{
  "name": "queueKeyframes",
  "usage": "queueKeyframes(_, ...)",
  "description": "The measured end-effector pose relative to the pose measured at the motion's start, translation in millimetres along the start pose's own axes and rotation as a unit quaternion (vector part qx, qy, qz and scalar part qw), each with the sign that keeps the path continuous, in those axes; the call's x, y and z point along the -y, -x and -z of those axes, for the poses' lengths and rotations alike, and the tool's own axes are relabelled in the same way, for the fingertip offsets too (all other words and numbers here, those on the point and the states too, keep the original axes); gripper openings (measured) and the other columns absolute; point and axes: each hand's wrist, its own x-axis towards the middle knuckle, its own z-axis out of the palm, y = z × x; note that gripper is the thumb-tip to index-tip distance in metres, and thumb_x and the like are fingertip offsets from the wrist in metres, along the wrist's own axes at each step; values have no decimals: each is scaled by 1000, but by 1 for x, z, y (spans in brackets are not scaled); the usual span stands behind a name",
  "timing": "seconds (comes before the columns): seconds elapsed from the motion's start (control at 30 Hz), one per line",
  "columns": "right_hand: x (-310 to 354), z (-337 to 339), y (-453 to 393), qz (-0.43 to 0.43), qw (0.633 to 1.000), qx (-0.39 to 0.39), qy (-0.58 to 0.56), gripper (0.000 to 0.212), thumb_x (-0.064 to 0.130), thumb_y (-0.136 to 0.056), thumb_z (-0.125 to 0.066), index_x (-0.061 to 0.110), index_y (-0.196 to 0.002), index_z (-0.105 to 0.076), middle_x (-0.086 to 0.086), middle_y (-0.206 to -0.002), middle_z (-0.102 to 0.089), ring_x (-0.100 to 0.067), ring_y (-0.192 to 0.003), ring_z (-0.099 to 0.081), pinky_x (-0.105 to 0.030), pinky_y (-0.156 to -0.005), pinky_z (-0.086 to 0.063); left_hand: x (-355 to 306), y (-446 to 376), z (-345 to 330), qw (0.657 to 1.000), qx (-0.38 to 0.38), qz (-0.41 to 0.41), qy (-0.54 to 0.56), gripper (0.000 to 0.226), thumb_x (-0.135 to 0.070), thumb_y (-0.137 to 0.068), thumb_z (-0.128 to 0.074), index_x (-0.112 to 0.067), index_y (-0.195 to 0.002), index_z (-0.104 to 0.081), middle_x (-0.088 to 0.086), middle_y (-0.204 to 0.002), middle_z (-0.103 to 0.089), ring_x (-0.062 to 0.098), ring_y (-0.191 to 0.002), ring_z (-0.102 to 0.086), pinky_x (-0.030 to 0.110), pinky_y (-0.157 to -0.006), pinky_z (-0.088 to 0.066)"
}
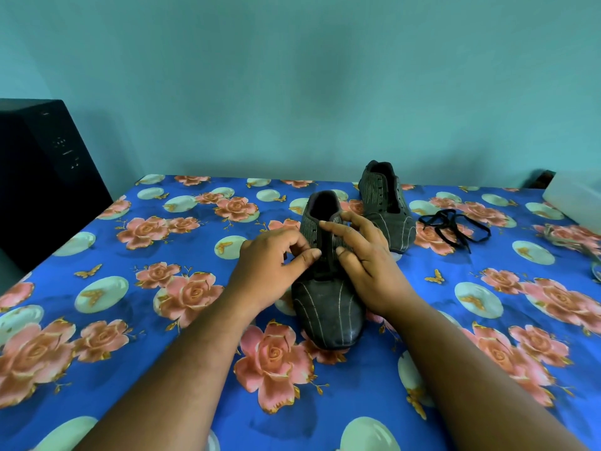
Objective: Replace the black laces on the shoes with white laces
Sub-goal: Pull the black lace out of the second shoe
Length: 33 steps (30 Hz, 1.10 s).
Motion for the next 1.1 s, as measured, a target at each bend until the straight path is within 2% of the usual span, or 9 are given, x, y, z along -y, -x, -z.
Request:
queueKeyframes(0.1, 0, 0, 1, 0, 1000, 5, -7, 45, 28, -98, -45, 36, -141, -55, 13, -148, -35, 4, -137, -24, -5, -110, -10, 4, -1, 0, 998, -3, 66, -22, 24, -48, -92, -66, -27, -80, -65, -19, -72, -62, 5, -64, -53, 31, -60, -37)
queueKeyframes(0.27, -2, -1, 1, -3, 1000, 9, -7, 44, 32, -98, -44, 40, -141, -53, 16, -149, -33, 8, -137, -21, -7, -109, -10, 19, -2, 11, 959, 4, 220, -176, 24, -43, -89, -63, -22, -77, -61, -6, -75, -65, 21, -79, -63, 35, -70, -44)
queueKeyframes(0.43, -2, -2, 1, 2, 1000, 5, -1, 44, 35, -98, -44, 41, -141, -52, 12, -149, -35, 8, -135, -21, -9, -110, -11, 8, 0, 8, 998, 32, 52, 11, 29, -51, -95, -59, -31, -115, -62, -16, -104, -59, 1, -90, -54, 34, -80, -48)
queueKeyframes(0.53, -3, -1, 1, 1, 1000, 5, -1, 44, 35, -98, -44, 40, -141, -52, 11, -150, -35, 7, -136, -21, -10, -110, -11, 0, 0, -2, 999, 30, -24, -10, 28, -59, -90, -57, -34, -103, -60, -19, -101, -58, 7, -98, -57, 45, -85, -51)
queueKeyframes(0.67, -1, -1, 1, -4, 1000, 9, -7, 46, 31, -97, -45, 40, -141, -53, 14, -149, -33, 5, -136, -22, -10, -110, -12, 4, -1, -3, 998, 44, 1, 34, 25, -54, -90, -61, -29, -87, -61, -18, -96, -54, 18, -106, -58, 46, -89, -50)
queueKeyframes(0.73, -1, -1, 1, 0, 1000, 11, -8, 46, 30, -97, -45, 40, -141, -52, 17, -147, -32, 8, -135, -21, -7, -109, -10, 5, -3, -2, 998, 49, 36, 28, 24, -49, -92, -62, -26, -85, -61, -12, -96, -56, 15, -96, -58, 42, -84, -50)
queueKeyframes(0.87, 0, 0, 2, -6, 1000, 12, -11, 46, 30, -97, -45, 42, -141, -52, 16, -148, -32, 1, -137, -24, -10, -110, -11, 17, -4, 5, 979, -15, 183, -85, 25, -39, -94, -59, -23, -75, -55, -5, -88, -58, 24, -83, -57, 38, -72, -43)
queueKeyframes(0.93, 1, 0, 2, -12, 1000, 16, -13, 46, 30, -97, -45, 43, -141, -52, 20, -146, -30, 2, -137, -23, -9, -108, -11, 23, -4, 11, 965, -27, 221, -140, 27, -44, -93, -57, -23, -76, -57, -6, -89, -60, 24, -84, -57, 38, -76, -39)
queueKeyframes(1.1, 1, 0, 1, -8, 1000, 10, -13, 47, 29, -97, -45, 42, -141, -52, 20, -144, -30, 3, -136, -23, -6, -108, -10, 9, -2, 5, 995, -13, 103, -10, 40, -71, -87, -50, -39, -109, -58, -16, -118, -52, 6, -104, -57, 42, -92, -44)
